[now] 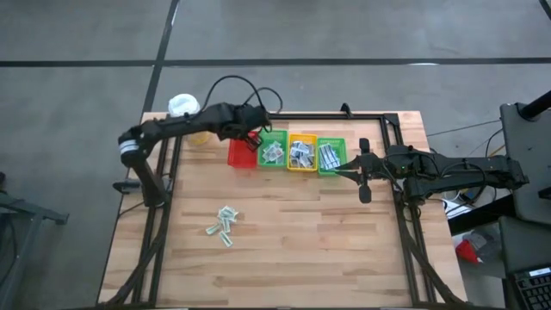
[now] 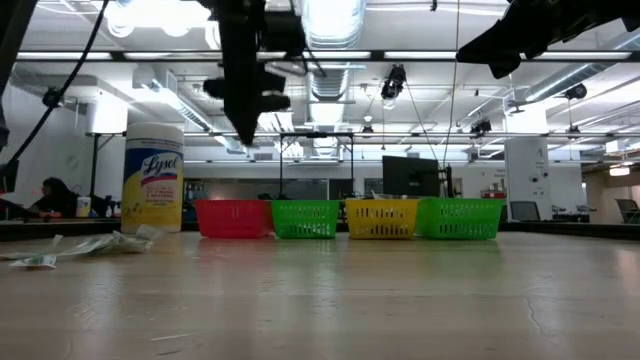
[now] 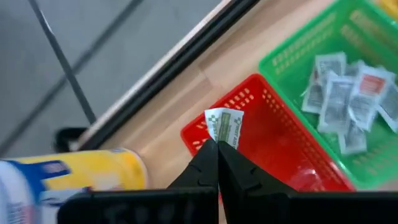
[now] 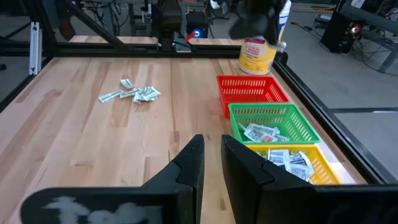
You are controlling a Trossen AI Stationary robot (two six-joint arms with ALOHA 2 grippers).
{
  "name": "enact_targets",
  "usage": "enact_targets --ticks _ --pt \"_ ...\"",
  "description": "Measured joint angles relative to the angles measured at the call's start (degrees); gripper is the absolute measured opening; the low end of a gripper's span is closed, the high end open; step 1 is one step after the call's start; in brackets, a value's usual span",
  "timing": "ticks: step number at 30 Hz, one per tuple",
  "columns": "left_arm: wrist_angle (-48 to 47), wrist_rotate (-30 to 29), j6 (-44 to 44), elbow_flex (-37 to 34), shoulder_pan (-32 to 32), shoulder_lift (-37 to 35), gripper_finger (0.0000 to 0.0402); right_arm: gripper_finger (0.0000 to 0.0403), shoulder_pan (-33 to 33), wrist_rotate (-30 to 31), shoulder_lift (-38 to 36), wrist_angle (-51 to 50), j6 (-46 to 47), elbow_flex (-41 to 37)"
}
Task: Pick & Place First Aid Supplies
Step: Put the green bandage into the red bin
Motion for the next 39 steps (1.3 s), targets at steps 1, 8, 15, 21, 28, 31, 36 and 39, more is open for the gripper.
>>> enact_targets --ticks 1,8,15,21,28,31,36,39 --pt "2.03 1.02 -0.62 -1.51 1.03 0.0 0.0 0.0052 0.0 0.0 0.0 0.0 0.04 0.01" --pt "17.49 8.2 -4.13 -12.42 5.53 0.08 0.0 0.0052 0.0 0.0 -0.01 0.01 0.09 0.01" --pt "21.17 9.7 -9.67 -20.66 5.83 0.13 0.0 0.0052 0.0 0.0 -0.02 -0.01 0.0 0.01" --pt "27.81 12.03 -12.78 -26.11 5.78 0.16 0.0 0.0052 0.0 0.0 0.0 0.01 0.07 0.01" --pt "34.44 12.75 -14.58 -29.35 5.72 0.2 0.0 0.0052 0.0 0.0 0.0 0.01 0.03 0.01" --pt "35.46 12.74 -14.63 -29.53 5.72 0.2 0.0 0.0052 0.0 0.0 -0.01 -0.01 0.09 0.0" --pt "37.55 12.95 -14.89 -30.18 5.72 0.2 0.0 0.0052 0.0 0.0 -0.02 0.01 0.09 0.01" --pt "38.1 13.46 -14.92 -30.2 5.72 0.2 0.0 0.0052 0.0 0.0 -0.02 0.01 0.02 0.01"
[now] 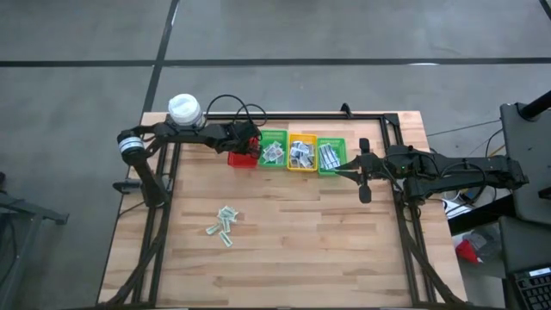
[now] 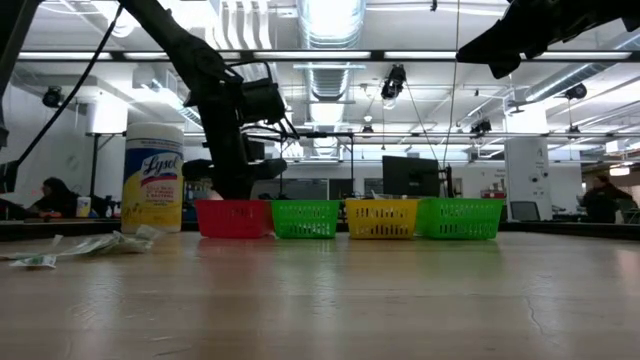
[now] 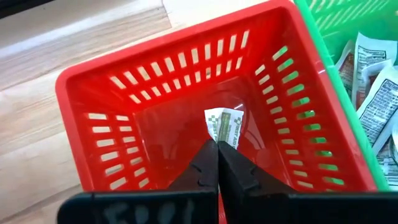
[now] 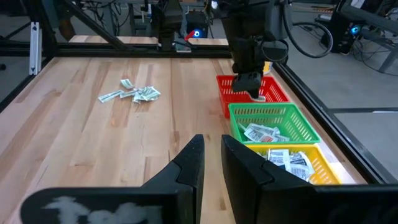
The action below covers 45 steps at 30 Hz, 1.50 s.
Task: Pick & Place First Aid Supplies
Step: Put the green bandage into the red bin
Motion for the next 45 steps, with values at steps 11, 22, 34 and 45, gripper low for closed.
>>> enact_targets --ticks 11,22,34,45 --pt "0.2 0.11 0.1 0.0 0.0 0.02 0.0001 0.0052 0.0 0.0 0.02 -0.02 0.06 0.0" --pt "0.2 0.09 0.76 0.02 0.0 0.02 0.0108 0.0052 0.0 0.0 0.0 0.0 0.06 0.0" --pt "0.05 1.3 6.88 0.8 -0.02 -1.65 0.016 0.0052 0.0 0.01 0.02 0.0 0.02 0.0" --pt "-0.26 7.37 9.58 3.27 -0.13 -6.76 0.0161 0.0052 0.0 0.0 0.02 -0.02 0.07 0.0"
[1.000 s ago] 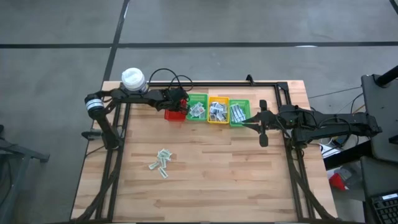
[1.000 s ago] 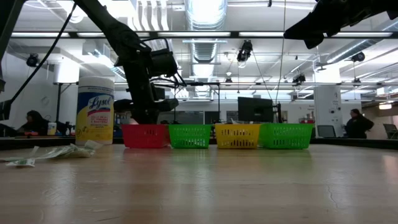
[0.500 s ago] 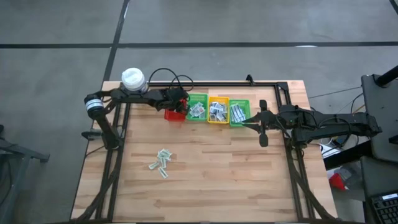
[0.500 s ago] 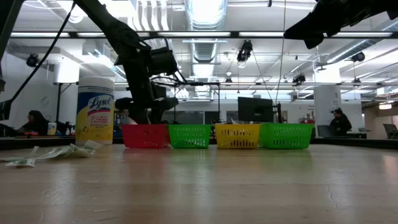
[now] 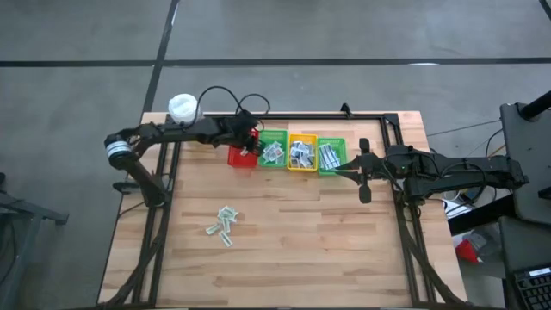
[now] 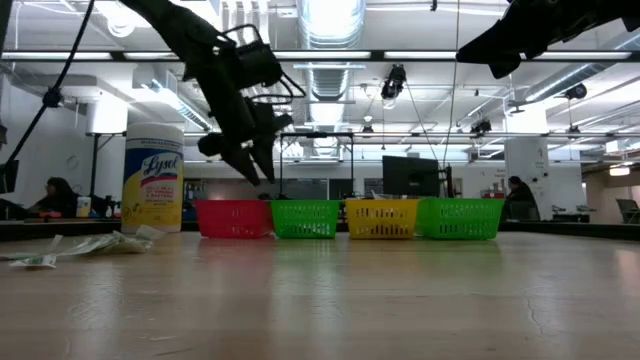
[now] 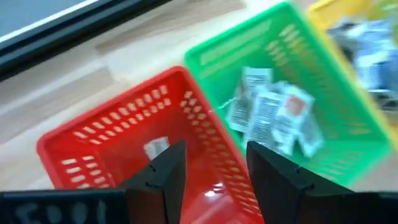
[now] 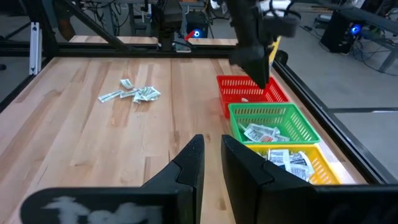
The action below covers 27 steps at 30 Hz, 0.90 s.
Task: Pick & Place First Aid Supplies
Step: Put the green bandage into the red bin
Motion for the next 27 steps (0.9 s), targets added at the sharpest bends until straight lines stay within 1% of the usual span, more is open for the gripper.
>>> enact_targets --ticks 6,9,13,20,27 --pt "-1.26 7.14 -0.02 0.12 -1.18 -5.03 0.0161 0.0052 0.0 0.0 0.0 0.01 0.0 0.0" --pt "-2.78 10.39 0.83 0.12 -2.97 -7.55 0.0161 0.0052 0.0 0.0 0.0 0.01 -0.04 0.0" --pt "-5.3 13.08 1.17 0.12 -6.47 -10.5 0.0161 0.0052 0.0 0.0 -0.01 0.02 -0.09 0.0" --pt "-12.17 14.73 0.96 0.12 -14.62 -13.61 0.0161 0.0052 0.0 0.0 -0.02 0.0 0.0 0.0" --pt "-20.07 14.73 -5.16 0.12 -23.0 -13.85 0.0161 0.0052 0.0 0.0 -0.01 0.0 -0.06 0.0"
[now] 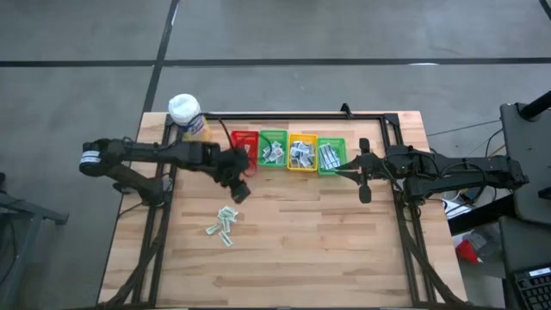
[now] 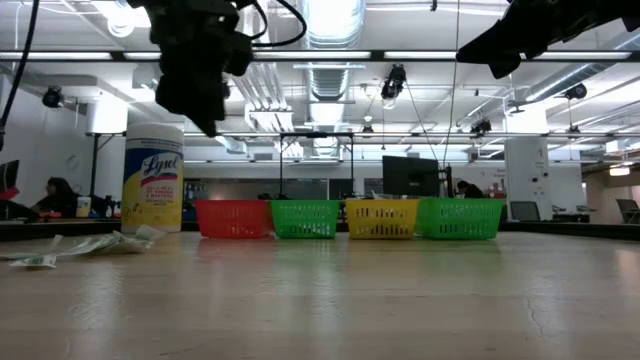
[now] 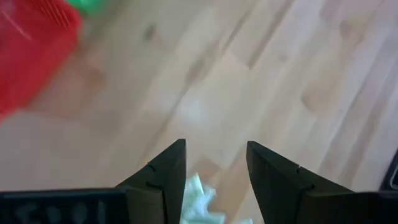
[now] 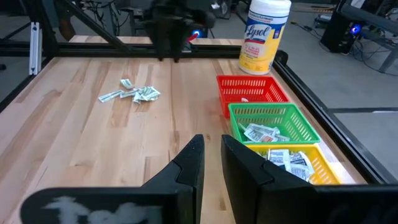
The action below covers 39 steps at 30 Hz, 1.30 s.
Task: Pick & Place First Aid Supplies
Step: Put the green bandage into the red bin
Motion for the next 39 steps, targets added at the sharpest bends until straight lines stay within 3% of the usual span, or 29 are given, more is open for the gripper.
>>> enact_targets --ticks 18,29,39 --pt "-11.68 -0.06 -15.19 -3.82 -15.69 0.26 0.0161 0.0052 0.0 0.0 -0.01 0.02 0.05 0.0" --pt "-9.13 -0.11 -31.43 -12.86 -22.93 0.28 0.0161 0.0052 0.0 0.0 -0.01 0.0 0.02 0.0" --pt "-4.77 -0.32 -37.73 -14.71 -25.92 0.39 0.0161 0.0052 0.0 0.0 0.0 0.01 -0.02 0.0"
